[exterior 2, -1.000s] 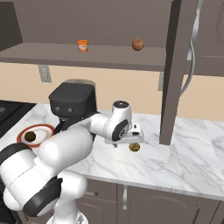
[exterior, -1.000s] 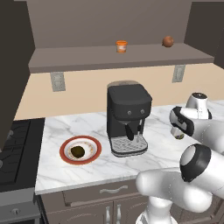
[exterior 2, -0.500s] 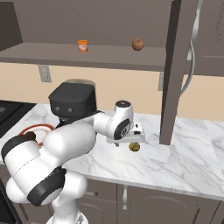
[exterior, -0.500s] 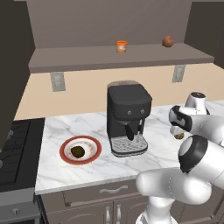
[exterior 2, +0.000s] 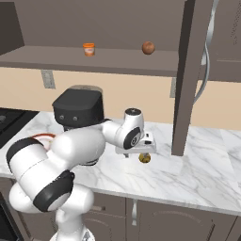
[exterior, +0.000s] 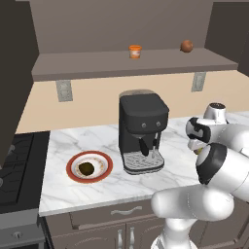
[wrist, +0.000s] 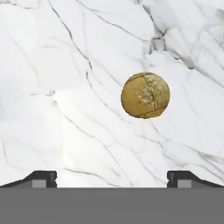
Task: Pick the avocado and bread from the counter and place them on the plate. Then pick the jam from the cabinet and place it next to the plate. Lastly close the cabinet door.
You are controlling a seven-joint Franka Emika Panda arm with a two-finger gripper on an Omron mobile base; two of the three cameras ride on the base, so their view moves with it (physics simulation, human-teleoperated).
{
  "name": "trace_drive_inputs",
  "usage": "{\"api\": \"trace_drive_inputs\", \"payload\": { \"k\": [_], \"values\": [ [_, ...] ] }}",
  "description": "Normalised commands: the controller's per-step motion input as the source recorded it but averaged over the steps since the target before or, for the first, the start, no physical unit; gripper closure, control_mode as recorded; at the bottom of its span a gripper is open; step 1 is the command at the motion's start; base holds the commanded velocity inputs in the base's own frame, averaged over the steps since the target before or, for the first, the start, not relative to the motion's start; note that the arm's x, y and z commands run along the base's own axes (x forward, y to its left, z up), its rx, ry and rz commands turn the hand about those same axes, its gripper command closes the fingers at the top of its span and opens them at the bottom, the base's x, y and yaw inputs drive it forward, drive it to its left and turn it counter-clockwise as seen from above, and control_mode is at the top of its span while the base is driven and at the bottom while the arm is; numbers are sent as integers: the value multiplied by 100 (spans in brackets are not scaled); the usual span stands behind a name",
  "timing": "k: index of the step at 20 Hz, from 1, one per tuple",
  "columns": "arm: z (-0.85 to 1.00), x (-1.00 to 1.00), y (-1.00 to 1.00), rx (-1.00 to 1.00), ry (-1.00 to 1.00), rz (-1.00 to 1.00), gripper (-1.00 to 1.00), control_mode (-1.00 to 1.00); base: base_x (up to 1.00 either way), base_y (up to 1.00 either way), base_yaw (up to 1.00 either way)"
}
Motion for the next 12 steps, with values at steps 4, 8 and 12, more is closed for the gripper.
{"api": "trace_drive_inputs", "payload": {
  "k": [4,8,12],
  "values": [
    [-5,7,-4,0,0,0,-100,-100,0,0,0],
    [-1,5,-5,0,0,0,-100,-100,0,0,0],
    [0,2,-4,0,0,0,-100,-100,0,0,0]
  ]
}}
